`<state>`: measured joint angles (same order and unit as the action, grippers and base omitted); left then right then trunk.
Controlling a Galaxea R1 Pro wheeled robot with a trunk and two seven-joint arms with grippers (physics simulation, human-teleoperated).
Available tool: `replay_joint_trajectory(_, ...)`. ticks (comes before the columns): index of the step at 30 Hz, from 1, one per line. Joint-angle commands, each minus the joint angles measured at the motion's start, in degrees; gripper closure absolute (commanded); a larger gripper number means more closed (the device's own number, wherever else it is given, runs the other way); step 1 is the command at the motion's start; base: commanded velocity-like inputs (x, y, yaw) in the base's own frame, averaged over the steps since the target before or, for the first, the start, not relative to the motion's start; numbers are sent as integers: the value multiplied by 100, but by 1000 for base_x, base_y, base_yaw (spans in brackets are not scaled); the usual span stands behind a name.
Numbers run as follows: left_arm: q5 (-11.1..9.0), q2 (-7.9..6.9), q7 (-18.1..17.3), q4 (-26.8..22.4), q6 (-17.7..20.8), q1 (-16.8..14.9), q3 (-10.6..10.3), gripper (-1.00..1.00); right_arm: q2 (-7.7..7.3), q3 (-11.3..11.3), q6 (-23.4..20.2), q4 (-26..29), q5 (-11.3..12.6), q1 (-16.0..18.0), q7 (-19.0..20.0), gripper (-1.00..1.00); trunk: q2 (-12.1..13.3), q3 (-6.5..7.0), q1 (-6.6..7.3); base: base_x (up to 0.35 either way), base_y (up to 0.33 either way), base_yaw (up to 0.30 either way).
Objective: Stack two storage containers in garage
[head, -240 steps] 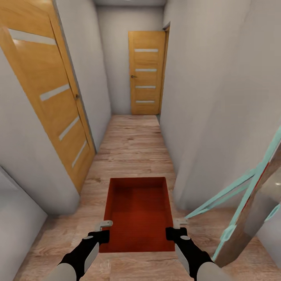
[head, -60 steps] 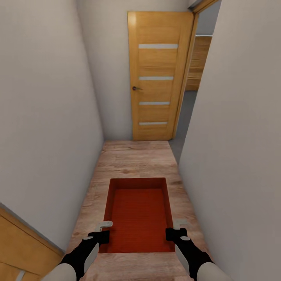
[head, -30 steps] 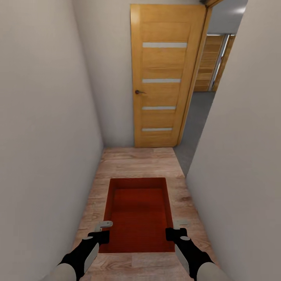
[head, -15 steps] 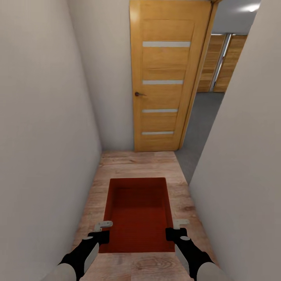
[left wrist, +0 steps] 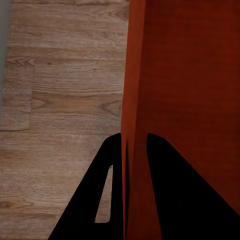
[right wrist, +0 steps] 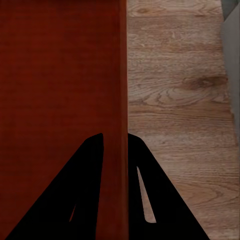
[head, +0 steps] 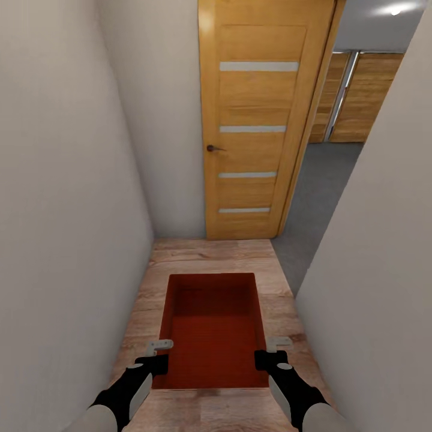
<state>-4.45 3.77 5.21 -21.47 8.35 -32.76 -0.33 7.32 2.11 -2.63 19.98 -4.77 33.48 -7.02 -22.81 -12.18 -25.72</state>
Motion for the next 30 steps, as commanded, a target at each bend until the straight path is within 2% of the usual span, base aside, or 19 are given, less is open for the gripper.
replay_joint_trajectory(1,208,-9,50,-15,35,6,-99,100,-271,237,-27,384,-77,9,-513,100,-10,-11,-6,338,0,0)
replay_joint_trajectory(30,217,-8,50,-15,28,6,-99,100,-269,237,-30,384,-77,9,-516,100,-10,-11,-6,338,0,0)
